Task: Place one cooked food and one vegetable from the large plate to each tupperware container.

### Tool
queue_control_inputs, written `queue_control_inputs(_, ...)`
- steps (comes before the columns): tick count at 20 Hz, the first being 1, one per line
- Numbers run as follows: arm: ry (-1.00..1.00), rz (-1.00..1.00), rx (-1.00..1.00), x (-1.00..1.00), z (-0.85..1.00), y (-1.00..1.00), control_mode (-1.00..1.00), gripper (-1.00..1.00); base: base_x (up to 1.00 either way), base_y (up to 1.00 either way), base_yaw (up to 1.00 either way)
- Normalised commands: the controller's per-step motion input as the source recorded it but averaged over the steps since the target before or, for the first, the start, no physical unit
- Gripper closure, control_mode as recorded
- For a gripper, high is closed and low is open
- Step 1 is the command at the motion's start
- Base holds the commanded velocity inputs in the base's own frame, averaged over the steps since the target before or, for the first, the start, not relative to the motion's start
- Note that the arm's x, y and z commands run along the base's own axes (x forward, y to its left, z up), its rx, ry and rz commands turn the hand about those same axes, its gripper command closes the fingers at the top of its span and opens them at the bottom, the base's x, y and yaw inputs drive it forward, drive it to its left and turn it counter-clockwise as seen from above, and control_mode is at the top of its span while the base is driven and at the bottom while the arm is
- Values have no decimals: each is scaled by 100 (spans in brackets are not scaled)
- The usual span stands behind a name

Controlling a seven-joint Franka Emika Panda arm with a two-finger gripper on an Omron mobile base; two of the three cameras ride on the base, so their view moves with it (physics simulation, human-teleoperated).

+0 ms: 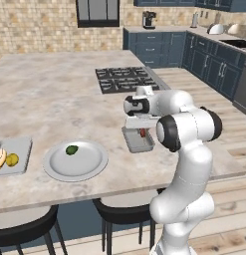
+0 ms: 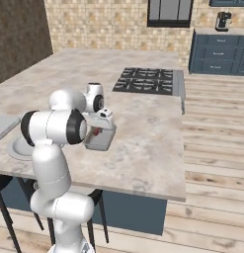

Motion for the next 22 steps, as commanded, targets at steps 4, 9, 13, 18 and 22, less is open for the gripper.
queue_control_inputs(4, 4, 6, 0, 28, -39, -6, -100, 100, 0, 0, 0)
queue_control_inputs(9, 10, 4, 0, 18, -47, 0, -100, 100, 0, 0, 0)
queue_control_inputs(13, 6, 5, 0, 17, -31, 0, -100, 100, 0, 0, 0)
queue_control_inputs(18, 0, 4, 0, 18, 0, 0, -100, 100, 0, 0, 0)
queue_control_inputs(22, 0, 7, 0, 11, 0, -18, -100, 100, 0, 0, 0)
